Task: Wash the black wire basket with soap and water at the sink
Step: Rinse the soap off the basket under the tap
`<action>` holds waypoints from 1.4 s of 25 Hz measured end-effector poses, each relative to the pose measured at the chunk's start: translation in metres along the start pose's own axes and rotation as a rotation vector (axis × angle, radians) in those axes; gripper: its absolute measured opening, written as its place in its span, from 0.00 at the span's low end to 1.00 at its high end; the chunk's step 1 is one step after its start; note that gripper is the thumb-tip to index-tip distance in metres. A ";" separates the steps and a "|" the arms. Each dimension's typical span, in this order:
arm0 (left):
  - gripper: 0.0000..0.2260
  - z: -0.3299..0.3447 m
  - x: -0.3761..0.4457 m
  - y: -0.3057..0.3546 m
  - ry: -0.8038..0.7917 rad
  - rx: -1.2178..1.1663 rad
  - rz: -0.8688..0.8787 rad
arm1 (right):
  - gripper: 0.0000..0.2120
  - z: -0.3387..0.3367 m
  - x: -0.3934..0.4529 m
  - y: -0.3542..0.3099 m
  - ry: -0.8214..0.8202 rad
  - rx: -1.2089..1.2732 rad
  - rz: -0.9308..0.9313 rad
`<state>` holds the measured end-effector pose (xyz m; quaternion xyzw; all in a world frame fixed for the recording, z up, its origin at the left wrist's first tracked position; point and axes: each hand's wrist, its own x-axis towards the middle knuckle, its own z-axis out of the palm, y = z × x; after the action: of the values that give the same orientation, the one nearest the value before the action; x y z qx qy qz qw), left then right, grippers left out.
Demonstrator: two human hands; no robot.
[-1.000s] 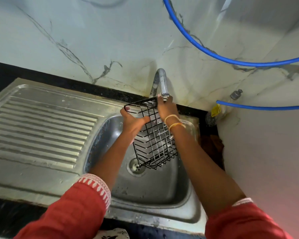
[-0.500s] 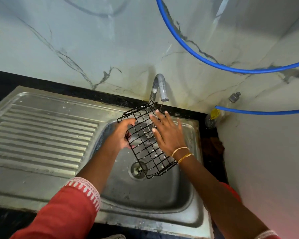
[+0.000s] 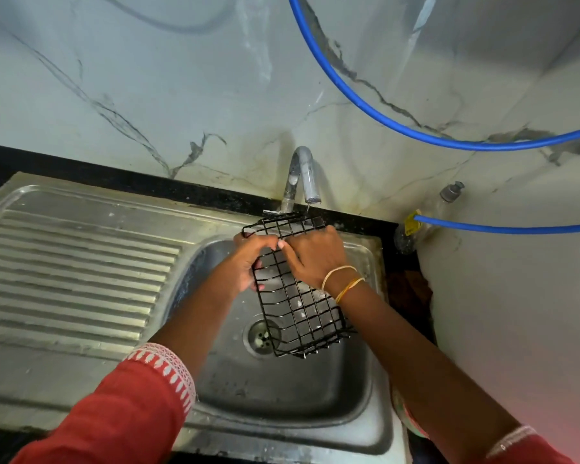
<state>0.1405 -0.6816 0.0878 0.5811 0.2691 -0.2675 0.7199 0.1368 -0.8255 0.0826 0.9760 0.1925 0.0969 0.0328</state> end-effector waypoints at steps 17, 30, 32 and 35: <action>0.20 -0.021 0.020 0.006 0.030 -0.257 0.005 | 0.18 0.011 -0.015 0.001 0.166 0.022 0.101; 0.51 -0.001 0.034 -0.028 -0.046 -0.164 0.072 | 0.21 -0.001 0.026 0.011 0.252 0.384 0.353; 0.48 0.001 0.022 -0.040 -0.096 -0.076 0.094 | 0.20 -0.003 0.032 0.013 0.264 0.441 0.419; 0.34 -0.003 0.024 -0.043 -0.020 -0.160 0.120 | 0.19 0.004 0.021 0.001 0.183 0.334 0.400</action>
<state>0.1278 -0.6886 0.0406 0.5344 0.2471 -0.2071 0.7813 0.1572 -0.8187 0.0826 0.9736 0.0112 0.1563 -0.1657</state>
